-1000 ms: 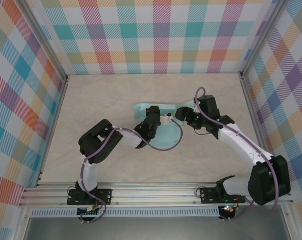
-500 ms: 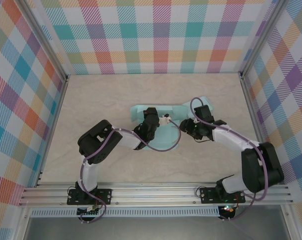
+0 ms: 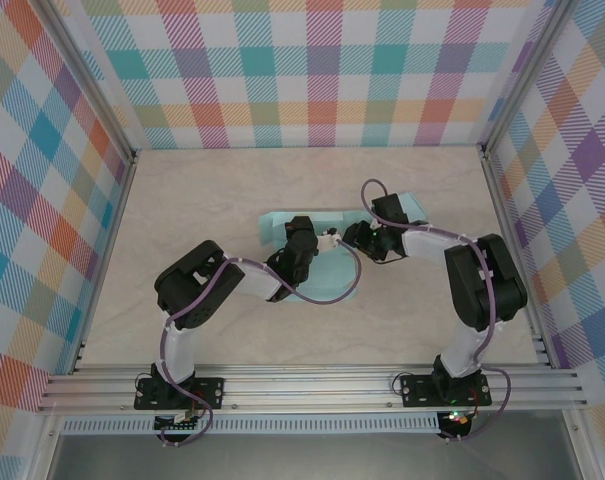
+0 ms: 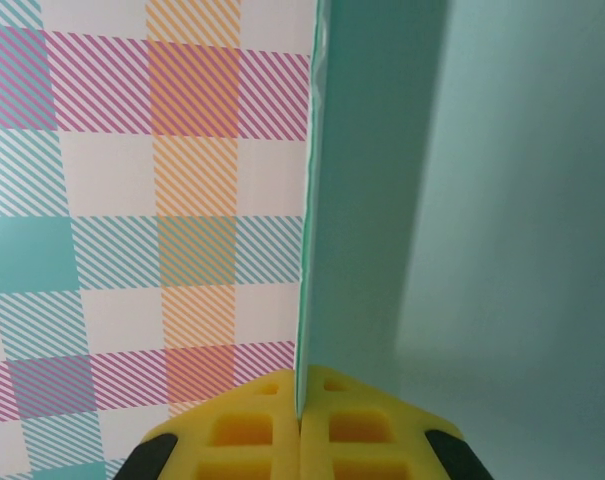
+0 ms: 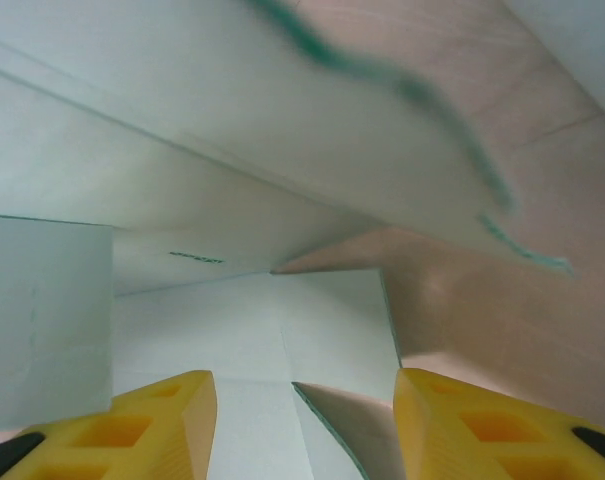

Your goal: Fold the paper box

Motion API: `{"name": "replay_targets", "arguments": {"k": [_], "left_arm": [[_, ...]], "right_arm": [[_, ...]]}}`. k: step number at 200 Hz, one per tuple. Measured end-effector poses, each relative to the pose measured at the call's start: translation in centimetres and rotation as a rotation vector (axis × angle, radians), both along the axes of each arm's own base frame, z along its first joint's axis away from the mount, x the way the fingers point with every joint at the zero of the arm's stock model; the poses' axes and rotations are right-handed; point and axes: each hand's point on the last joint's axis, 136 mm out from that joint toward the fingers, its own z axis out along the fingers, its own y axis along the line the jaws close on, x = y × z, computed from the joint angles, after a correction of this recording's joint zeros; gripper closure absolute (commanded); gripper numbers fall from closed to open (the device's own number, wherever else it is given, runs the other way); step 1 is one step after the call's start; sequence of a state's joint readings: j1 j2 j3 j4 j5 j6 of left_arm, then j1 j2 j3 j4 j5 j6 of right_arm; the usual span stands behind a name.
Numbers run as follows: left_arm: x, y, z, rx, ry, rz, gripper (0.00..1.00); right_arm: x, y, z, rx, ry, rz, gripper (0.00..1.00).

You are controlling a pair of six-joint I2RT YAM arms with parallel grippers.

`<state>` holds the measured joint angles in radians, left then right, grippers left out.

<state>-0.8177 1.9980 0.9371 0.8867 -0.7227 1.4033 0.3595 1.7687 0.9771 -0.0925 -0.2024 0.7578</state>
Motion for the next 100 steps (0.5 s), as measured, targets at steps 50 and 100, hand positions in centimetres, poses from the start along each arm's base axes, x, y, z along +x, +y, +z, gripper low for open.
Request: {"name": "replay_targets", "arguments": {"k": [50, 100], "left_arm": [[0.0, 0.2, 0.0, 0.003, -0.002, 0.011, 0.95], [0.0, 0.3, 0.0, 0.003, -0.003, 0.016, 0.95]], "right_arm": [[0.3, 0.0, -0.1, 0.006, -0.003, -0.012, 0.47], [-0.1, -0.9, -1.0, -0.038, 0.013, -0.037, 0.46]]}}
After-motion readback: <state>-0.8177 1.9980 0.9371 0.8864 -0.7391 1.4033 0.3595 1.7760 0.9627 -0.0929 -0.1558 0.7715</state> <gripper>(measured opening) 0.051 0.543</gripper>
